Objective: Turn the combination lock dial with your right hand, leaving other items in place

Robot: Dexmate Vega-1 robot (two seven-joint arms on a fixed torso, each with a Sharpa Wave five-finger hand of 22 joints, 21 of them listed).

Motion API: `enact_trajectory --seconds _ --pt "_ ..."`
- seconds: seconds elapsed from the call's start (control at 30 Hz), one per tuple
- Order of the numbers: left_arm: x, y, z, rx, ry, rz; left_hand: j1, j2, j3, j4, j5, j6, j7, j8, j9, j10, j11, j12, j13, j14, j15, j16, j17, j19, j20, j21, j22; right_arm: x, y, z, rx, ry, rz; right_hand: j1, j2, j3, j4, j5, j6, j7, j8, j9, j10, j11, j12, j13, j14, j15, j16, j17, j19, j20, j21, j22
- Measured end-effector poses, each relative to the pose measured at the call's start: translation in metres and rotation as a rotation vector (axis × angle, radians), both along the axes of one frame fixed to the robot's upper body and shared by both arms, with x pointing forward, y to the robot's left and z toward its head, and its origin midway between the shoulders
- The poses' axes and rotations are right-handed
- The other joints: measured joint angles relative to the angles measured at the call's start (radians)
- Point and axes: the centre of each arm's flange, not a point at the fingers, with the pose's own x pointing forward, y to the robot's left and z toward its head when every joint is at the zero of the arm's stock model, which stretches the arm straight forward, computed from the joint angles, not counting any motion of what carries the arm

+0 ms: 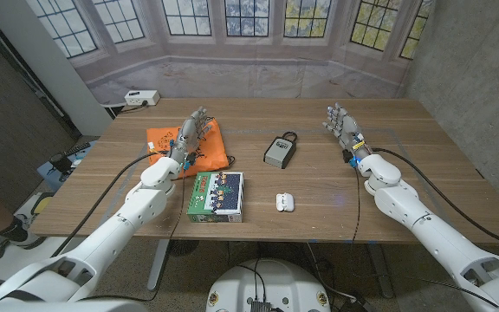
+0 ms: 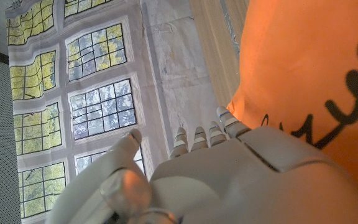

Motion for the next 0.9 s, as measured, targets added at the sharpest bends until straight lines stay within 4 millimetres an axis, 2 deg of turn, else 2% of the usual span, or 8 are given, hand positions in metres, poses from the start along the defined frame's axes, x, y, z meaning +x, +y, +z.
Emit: enact_trajectory --seconds 0.63,0.9 --pt "-0.007 0.003 0.001 0.059 0.009 -0.015 0.014 0.003 0.01 -0.01 0.0 0.0 0.0 0.0 0.0 0.0 0.0 0.0 0.0 0.0 0.0 0.0 0.0 0.0 0.0 0.0 0.0 -0.013 0.015 0.004 -0.038 -0.017 0.0 0.024 -0.005 0.018 -0.018 0.0 0.009 0.009 0.0 0.0 0.005 0.005 0.0 0.003 0.004 -0.004 0.0 -0.003 0.007 0.007 0.0 0.0" --pt "-0.005 0.008 0.004 0.07 0.011 -0.021 0.014 0.003 0.016 -0.016 0.0 0.0 0.0 0.0 0.0 0.0 0.0 0.0 0.0 0.0 0.0 0.0 0.0 0.0 0.0 0.0 0.0 -0.016 0.024 0.009 -0.098 -0.008 -0.032 0.051 -0.012 0.024 -0.044 0.0 0.001 0.009 0.0 0.0 0.001 0.01 0.0 0.003 -0.002 0.002 0.0 -0.003 0.001 0.002 0.0 0.0"
